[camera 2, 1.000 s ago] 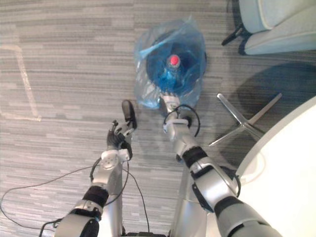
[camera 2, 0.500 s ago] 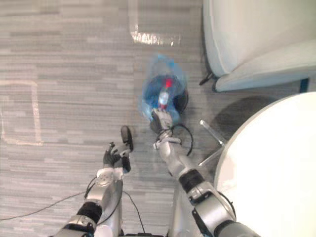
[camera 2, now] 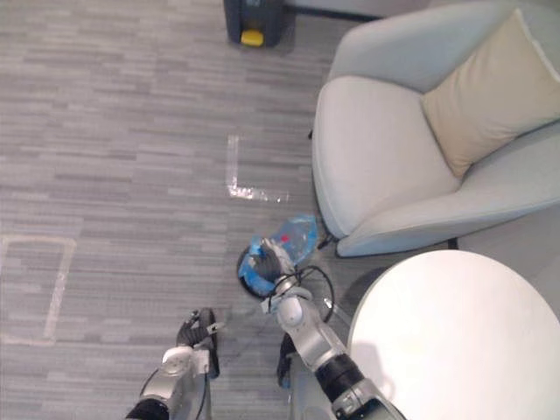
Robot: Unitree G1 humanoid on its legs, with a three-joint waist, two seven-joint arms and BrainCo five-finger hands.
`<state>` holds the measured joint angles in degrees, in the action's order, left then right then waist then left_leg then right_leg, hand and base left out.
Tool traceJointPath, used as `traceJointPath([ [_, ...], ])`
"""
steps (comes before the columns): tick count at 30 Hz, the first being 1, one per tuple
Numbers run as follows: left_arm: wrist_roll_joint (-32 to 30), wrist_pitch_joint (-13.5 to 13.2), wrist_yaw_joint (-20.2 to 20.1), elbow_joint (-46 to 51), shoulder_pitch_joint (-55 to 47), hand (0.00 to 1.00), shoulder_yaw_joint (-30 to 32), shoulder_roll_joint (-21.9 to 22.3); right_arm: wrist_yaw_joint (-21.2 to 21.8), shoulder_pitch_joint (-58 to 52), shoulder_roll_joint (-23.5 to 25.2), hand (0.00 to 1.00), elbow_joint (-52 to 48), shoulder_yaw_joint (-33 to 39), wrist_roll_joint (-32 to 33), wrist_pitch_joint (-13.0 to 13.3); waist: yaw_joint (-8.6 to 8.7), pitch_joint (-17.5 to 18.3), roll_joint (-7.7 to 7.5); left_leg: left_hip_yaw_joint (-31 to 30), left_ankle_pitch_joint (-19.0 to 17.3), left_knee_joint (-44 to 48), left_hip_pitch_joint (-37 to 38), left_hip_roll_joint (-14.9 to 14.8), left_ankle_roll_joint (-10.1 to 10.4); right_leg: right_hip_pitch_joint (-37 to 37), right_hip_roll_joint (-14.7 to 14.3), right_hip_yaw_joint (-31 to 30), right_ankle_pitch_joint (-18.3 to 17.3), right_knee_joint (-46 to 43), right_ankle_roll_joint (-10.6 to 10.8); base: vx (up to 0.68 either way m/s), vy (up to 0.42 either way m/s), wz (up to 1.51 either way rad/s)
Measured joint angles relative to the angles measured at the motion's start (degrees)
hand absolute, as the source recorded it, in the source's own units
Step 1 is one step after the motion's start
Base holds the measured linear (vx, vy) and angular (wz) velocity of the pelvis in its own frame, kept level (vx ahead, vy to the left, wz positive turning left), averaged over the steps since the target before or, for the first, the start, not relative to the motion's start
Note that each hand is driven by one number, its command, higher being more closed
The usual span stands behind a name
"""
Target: Gather rubbish on tea table into small bin, then transfer packed bag to large trash can.
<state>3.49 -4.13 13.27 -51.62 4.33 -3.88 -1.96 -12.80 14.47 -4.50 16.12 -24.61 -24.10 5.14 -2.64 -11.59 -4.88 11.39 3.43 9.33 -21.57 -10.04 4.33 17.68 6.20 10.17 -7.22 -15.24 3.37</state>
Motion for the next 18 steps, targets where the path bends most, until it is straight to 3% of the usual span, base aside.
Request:
traceJointPath([
  [6,-0.13,0.15,-0.16,-0.67,-1.06,0.0,-0.83,-1.8,2.22,-0.99,-0.56,1.0,-0.04,2.22,4.19,0.55,0.72,2.31,0.25,0.18,0.45,-3.44,4.76,0.74,0.16,-6.16,-0.8,-1.43,3.72,7.95,0.93,0.07,0.024,-0.12],
  [12,-0.16,0.35,-0.18,10.4,-2.36,0.0,-3.15,-4.56,5.76,-3.0,-3.02,1.0,-6.55,2.59,9.18,1.64,1.07,4.47,1.56,0.35,3.33,-10.83,10.58,2.04,0.35,-9.17,-0.69,-2.56,5.61,11.49,1.25,-0.02,0.028,-0.09],
  [16,-0.5,1.16,-0.18,28.0,-3.56,0.0,-6.37,-7.03,8.45,-2.93,-6.42,1.0,-9.42,2.48,13.1,2.16,1.45,5.84,1.72,0.2,4.01,-15.27,13.66,2.71,1.27,-9.95,-0.73,-3.46,5.94,13.05,1.68,-0.03,0.027,-0.13],
  [17,5.33,-0.22,-1.35,36.12,-4.86,0.0,-7.81,-8.72,9.95,-3.34,-7.36,1.0,-11.11,2.42,15.37,2.15,1.63,6.23,1.74,0.2,4.17,-15.26,13.69,2.86,1.04,-10.25,-0.67,-3.5,6.42,13.32,1.59,0.01,0.03,-0.08],
  [18,5.55,-2.09,-2.56,40.47,-6.07,0.0,-8.68,-10.07,9.86,-3.48,-7.75,1.0,-11.63,2.34,16.48,2.21,2.31,6.72,1.8,0.19,4.43,-15.27,13.74,2.95,0.66,-10.88,-0.68,-3.72,6.92,13.75,1.65,0.05,0.028,-0.06],
])
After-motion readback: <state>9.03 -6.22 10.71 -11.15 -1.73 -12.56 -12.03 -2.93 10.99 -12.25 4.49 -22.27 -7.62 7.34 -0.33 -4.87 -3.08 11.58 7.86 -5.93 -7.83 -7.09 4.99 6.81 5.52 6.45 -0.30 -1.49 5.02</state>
